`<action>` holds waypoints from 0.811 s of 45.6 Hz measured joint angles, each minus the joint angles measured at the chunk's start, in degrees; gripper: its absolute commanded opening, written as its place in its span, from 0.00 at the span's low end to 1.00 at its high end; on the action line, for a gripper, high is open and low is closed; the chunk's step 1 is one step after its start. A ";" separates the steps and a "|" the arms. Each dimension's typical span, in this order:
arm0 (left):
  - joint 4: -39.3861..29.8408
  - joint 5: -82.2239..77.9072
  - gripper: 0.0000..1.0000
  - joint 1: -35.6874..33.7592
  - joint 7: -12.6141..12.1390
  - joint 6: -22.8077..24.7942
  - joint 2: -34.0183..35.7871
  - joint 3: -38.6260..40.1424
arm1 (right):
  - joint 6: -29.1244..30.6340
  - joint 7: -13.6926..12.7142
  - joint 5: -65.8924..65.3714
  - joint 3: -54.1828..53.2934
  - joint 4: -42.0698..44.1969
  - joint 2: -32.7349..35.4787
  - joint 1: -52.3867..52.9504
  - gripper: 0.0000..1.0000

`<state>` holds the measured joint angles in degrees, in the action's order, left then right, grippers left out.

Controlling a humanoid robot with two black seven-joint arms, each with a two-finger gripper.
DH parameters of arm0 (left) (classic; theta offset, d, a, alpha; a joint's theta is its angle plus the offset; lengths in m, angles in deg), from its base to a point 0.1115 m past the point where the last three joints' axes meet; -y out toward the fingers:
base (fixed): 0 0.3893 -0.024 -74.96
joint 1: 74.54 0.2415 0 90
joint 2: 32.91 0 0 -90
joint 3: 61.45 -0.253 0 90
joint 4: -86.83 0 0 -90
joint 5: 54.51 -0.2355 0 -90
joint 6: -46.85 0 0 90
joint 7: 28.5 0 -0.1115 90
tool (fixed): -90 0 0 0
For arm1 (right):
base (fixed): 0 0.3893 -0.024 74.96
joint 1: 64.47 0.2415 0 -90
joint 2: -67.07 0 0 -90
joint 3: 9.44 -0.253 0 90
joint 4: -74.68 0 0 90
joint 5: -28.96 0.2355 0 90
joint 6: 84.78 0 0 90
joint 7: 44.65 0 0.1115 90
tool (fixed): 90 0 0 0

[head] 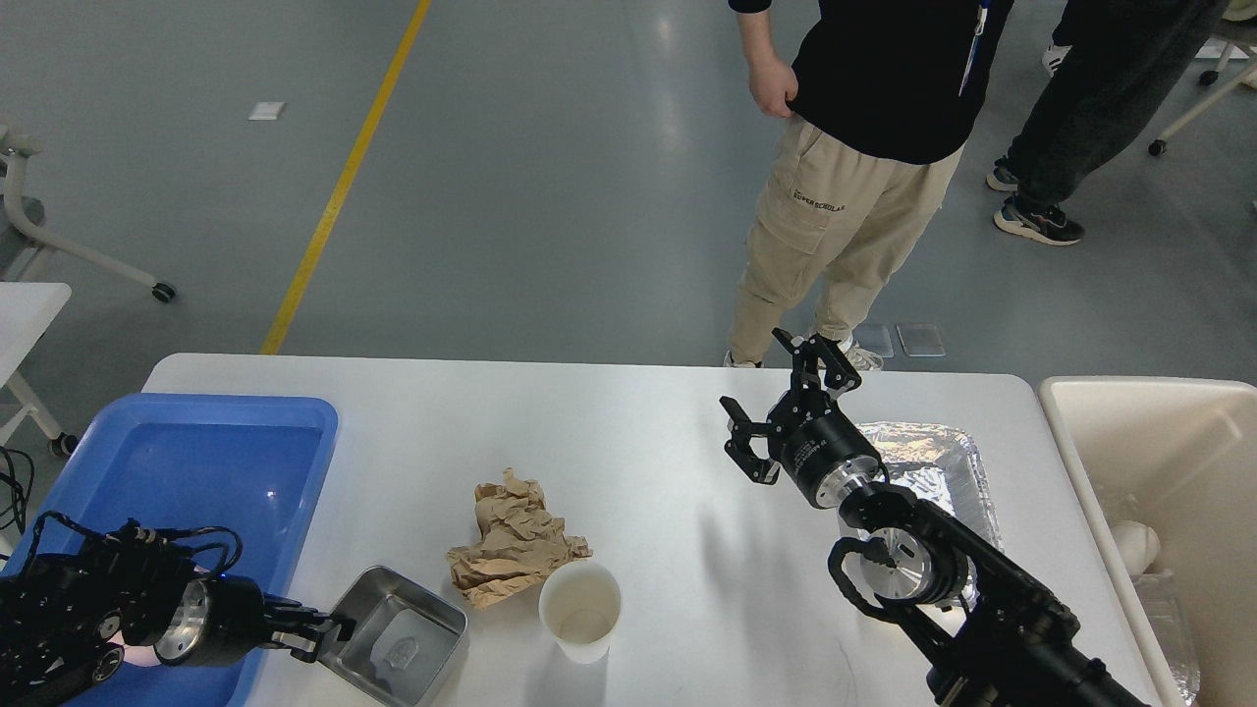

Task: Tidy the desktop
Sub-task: 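Grasp the steel tray edge with the left gripper and lift it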

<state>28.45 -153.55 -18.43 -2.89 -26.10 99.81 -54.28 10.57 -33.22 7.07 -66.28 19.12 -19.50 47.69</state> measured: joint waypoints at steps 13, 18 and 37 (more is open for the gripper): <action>-0.73 0.07 0.01 -0.61 1.20 0.00 1.01 0.08 | -0.02 0.00 0.00 0.06 0.00 -0.15 0.00 1.00; -1.46 0.25 0.01 -0.94 1.71 0.00 1.93 0.61 | -0.02 0.00 0.00 0.07 0.00 -0.12 0.00 1.00; -5.18 14.12 0.03 -2.39 3.78 1.36 13.05 8.97 | 0.00 0.00 0.00 0.11 0.02 -0.27 0.25 1.00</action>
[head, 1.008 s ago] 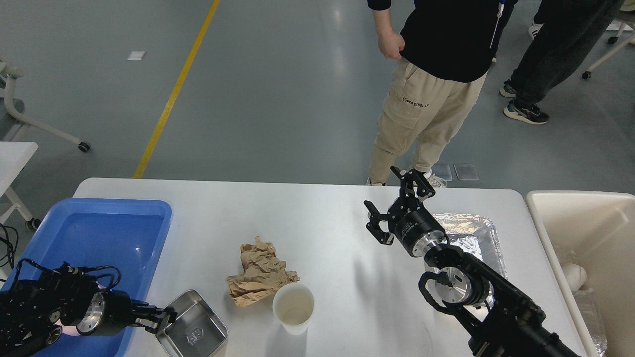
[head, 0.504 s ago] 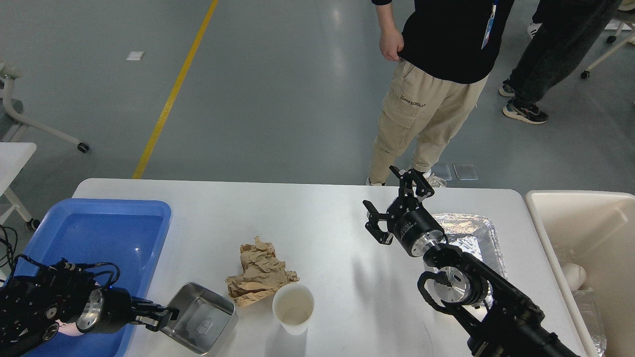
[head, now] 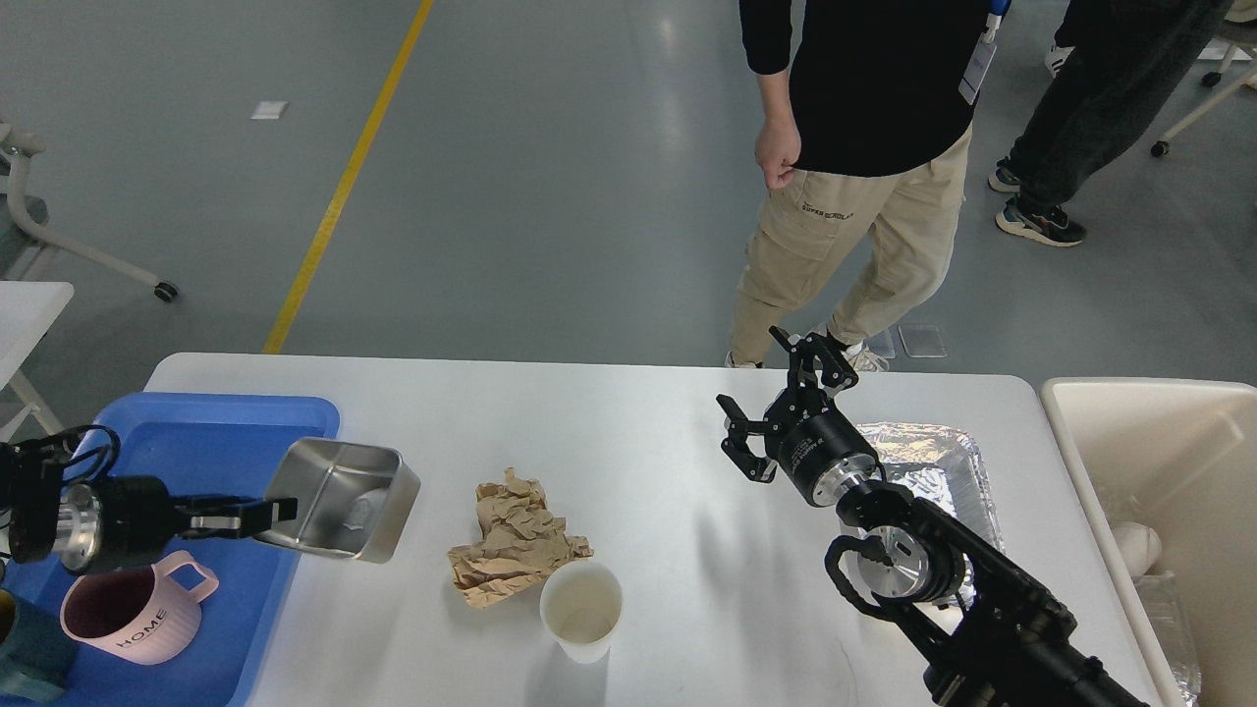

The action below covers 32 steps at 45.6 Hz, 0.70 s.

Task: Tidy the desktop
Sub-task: 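Grasp the steel tray edge with the left gripper and lift it, then lower the steel tray into the blue tray with the left gripper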

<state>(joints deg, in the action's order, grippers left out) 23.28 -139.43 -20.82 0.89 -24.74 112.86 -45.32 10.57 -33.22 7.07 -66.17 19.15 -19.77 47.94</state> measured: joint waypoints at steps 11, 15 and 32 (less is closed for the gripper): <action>-0.04 10.76 0.03 0.51 -0.25 0.02 5.80 6.45 | 0.01 0.00 0.00 0.05 0.00 0.09 0.01 1.00; 0.02 14.55 0.03 0.71 -0.27 0.02 8.71 7.07 | 0.01 0.00 0.00 0.05 0.00 0.09 0.01 1.00; 1.95 23.68 0.04 5.17 -2.28 -2.20 17.15 5.78 | 0.01 0.00 0.00 -0.03 -0.16 -0.01 0.01 1.00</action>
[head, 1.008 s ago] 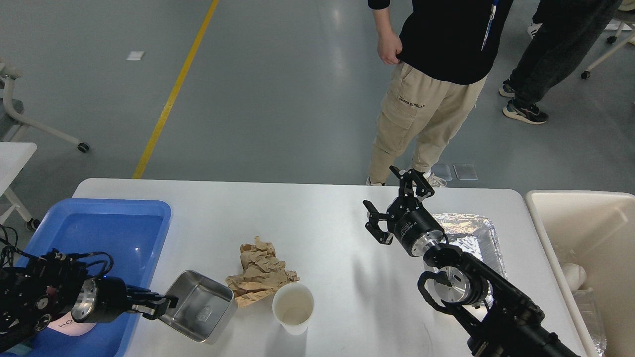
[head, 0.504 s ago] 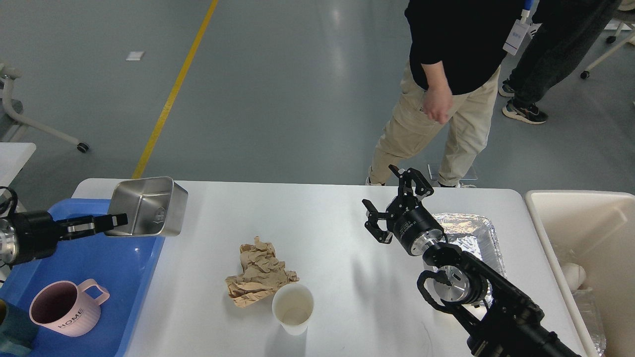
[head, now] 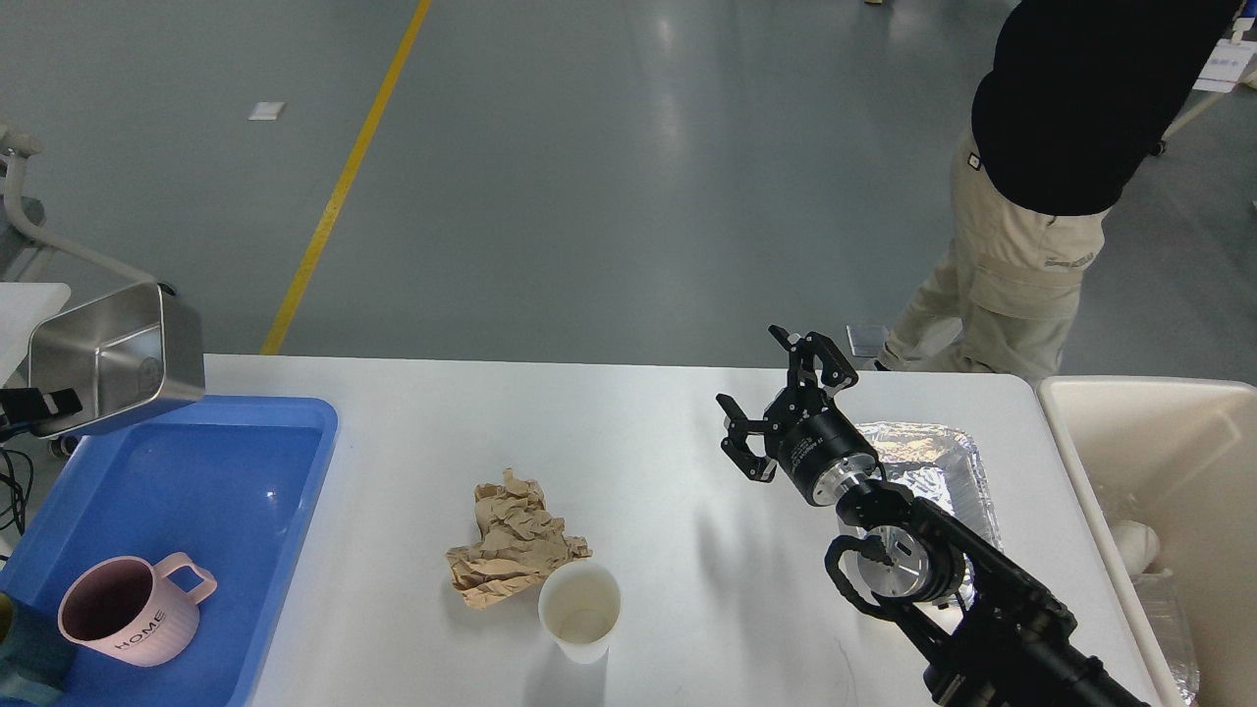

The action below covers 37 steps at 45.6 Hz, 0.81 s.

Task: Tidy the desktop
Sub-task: 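Lower the steel tray into the blue tray with the left gripper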

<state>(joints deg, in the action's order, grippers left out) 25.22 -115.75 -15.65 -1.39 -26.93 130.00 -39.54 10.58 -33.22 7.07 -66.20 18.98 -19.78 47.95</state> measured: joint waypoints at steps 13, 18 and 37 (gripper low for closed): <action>9.96 -11.09 0.04 2.32 -0.80 -3.16 -0.55 -0.17 | 0.00 0.00 0.00 0.07 -0.95 -0.12 0.08 1.00; 12.40 -12.90 0.05 1.89 -0.92 -3.33 -1.68 -0.05 | 0.03 0.00 0.00 0.12 -1.07 -0.09 -0.11 1.00; 20.72 -23.69 0.07 -1.00 -2.17 -3.53 -11.55 -0.09 | 0.09 0.00 0.00 0.08 -1.34 -0.08 -0.28 1.00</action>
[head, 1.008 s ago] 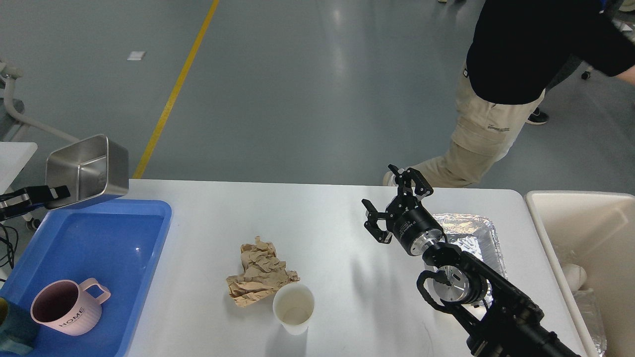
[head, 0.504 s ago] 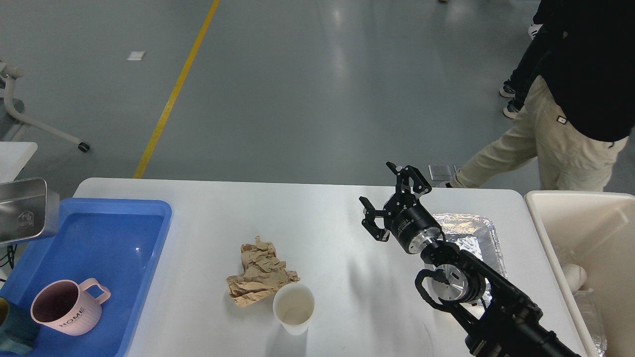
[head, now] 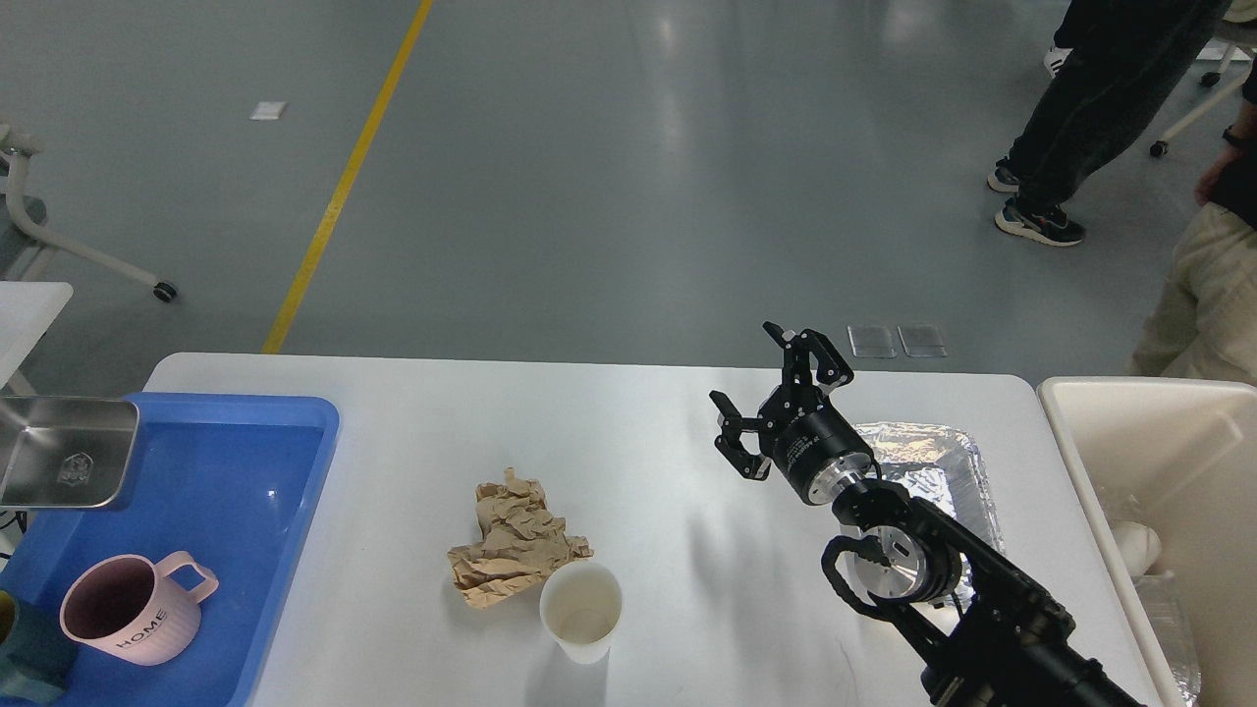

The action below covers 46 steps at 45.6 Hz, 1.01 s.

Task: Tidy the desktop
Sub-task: 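Lower the steel tray into the blue tray with the left gripper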

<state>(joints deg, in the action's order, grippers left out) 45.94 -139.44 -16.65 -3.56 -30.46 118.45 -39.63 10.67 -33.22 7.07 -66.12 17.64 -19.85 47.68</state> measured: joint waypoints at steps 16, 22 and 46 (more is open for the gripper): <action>10.67 -3.81 0.08 -4.53 -0.75 0.06 -9.67 -0.23 | 0.24 0.00 0.00 0.09 -0.01 0.30 -0.17 1.00; 12.44 -3.23 0.08 -5.50 -0.77 -0.02 -10.87 -0.72 | 0.26 0.00 0.00 0.09 -0.01 0.24 -0.17 1.00; 20.25 -2.69 0.08 -6.55 -1.10 -2.75 -20.39 -3.40 | 0.27 0.00 0.00 0.09 -0.03 0.49 -0.11 1.00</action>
<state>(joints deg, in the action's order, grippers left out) 66.19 -142.13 -23.20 -4.66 -33.21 98.06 -43.03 10.93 -33.22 7.07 -66.03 17.61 -19.37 47.57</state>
